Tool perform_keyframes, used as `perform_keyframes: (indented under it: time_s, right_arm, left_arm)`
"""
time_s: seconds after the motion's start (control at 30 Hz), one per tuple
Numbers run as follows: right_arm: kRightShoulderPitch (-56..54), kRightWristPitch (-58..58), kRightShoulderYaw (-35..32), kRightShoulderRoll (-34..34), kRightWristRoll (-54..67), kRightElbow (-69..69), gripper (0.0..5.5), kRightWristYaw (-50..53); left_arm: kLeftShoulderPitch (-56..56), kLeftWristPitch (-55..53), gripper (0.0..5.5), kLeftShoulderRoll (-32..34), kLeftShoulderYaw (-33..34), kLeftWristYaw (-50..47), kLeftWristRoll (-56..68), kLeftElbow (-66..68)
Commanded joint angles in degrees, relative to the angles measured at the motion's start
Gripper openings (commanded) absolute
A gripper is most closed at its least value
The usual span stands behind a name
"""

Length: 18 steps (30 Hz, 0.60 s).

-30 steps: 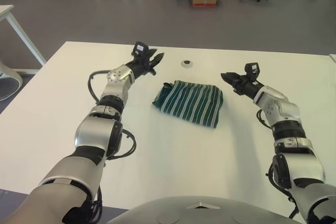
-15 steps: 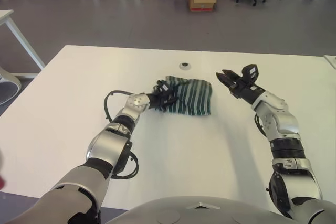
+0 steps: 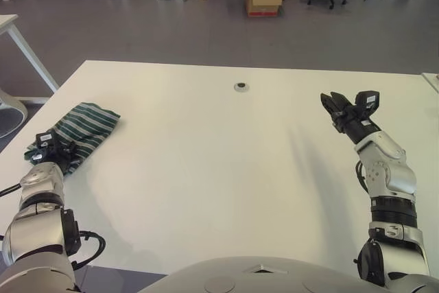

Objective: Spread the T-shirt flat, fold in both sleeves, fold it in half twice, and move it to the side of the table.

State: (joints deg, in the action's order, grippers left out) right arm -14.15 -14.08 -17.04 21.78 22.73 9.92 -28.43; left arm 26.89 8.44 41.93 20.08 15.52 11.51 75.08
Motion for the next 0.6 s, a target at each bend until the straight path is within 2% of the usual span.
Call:
perform_keyframes:
  time_s: [0.03, 0.13, 0.2, 0.3, 0.4, 0.5, 0.6]
  right_arm:
    - [-0.28, 0.77, -0.11, -1.25, 0.54, -1.86, 1.59, 1.17]
    - [1.36, 1.11, -0.34, -3.66, 1.04, -4.97, 1.59, 3.38]
    - [2.54, 1.54, -0.29, -5.43, 0.96, -6.1, 1.59, 4.78]
    - [2.5, 3.31, -0.72, -9.1, 0.26, -5.73, 1.59, 8.83]
    - [1.8, 4.87, -0.17, -10.96, -0.59, -4.65, 1.59, 10.92]
    - [2.27, 7.12, 0.12, -13.3, -1.61, -3.61, 1.59, 13.65]
    - [2.87, 8.12, -0.22, -14.2, -1.46, -2.42, 1.59, 15.25]
  left_arm:
    - [2.83, 4.41, 1.78, -7.18, 3.54, 8.02, 5.07, -2.97]
    - [9.82, 5.2, 1.78, -13.32, 5.78, 16.68, 11.81, -11.42]
    - [12.49, 2.98, 1.78, -17.03, 5.37, 18.88, 14.23, -17.0]
    - [11.62, 3.08, 1.78, -25.21, 3.32, 17.21, 15.09, -24.16]
    - [9.16, 2.78, 1.78, -29.44, 2.01, 15.08, 14.62, -28.39]
    - [6.18, 1.55, 1.78, -36.46, -0.28, 14.17, 15.42, -32.93]
    - [4.46, 1.54, 1.78, -39.66, -2.74, 12.57, 13.29, -34.36]
